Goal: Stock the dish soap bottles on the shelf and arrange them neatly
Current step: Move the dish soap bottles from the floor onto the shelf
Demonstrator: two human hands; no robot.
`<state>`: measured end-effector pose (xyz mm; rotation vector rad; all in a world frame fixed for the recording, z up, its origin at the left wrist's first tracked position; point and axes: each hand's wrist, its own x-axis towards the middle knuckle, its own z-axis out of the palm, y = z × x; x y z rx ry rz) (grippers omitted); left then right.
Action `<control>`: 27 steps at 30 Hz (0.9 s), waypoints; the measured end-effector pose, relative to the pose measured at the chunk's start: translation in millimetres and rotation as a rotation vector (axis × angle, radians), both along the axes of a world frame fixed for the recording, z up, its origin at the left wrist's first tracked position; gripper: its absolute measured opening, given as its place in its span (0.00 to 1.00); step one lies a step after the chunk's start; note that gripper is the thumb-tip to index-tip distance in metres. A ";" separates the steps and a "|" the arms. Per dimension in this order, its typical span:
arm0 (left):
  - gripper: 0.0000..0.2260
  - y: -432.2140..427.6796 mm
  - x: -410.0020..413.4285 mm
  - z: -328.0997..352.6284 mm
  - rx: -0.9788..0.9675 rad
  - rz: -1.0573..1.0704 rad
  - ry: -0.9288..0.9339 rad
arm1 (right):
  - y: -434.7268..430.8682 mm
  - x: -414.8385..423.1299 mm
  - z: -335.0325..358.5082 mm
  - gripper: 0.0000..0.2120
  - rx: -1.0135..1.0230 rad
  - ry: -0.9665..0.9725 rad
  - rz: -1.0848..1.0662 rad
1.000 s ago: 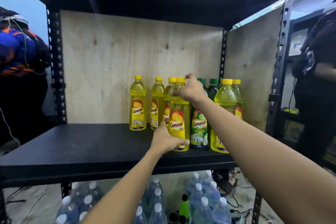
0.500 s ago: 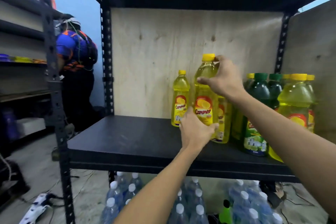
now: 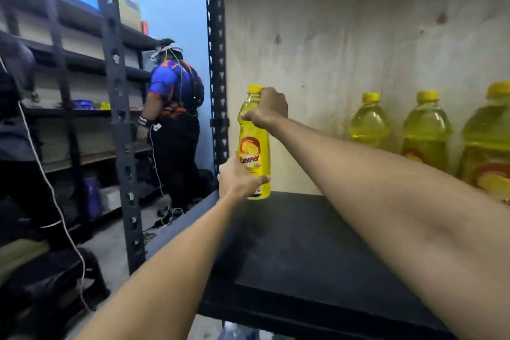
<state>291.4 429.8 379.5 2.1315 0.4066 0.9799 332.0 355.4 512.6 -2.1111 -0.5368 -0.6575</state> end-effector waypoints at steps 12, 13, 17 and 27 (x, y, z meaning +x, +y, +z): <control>0.37 28.8 50.2 -19.1 -0.066 -0.059 0.016 | 33.1 61.6 -19.1 0.33 -0.039 -0.004 -0.047; 0.38 27.3 50.0 -20.6 -0.078 -0.055 0.015 | 31.7 61.7 -20.8 0.33 -0.046 -0.011 -0.048; 0.41 23.0 42.6 -20.1 -0.126 -0.077 0.053 | 24.2 52.3 -27.0 0.32 -0.062 -0.039 -0.033; 0.24 -54.1 -18.1 -8.9 0.066 -0.022 -0.084 | -103.9 -39.5 -20.1 0.19 0.042 0.023 0.060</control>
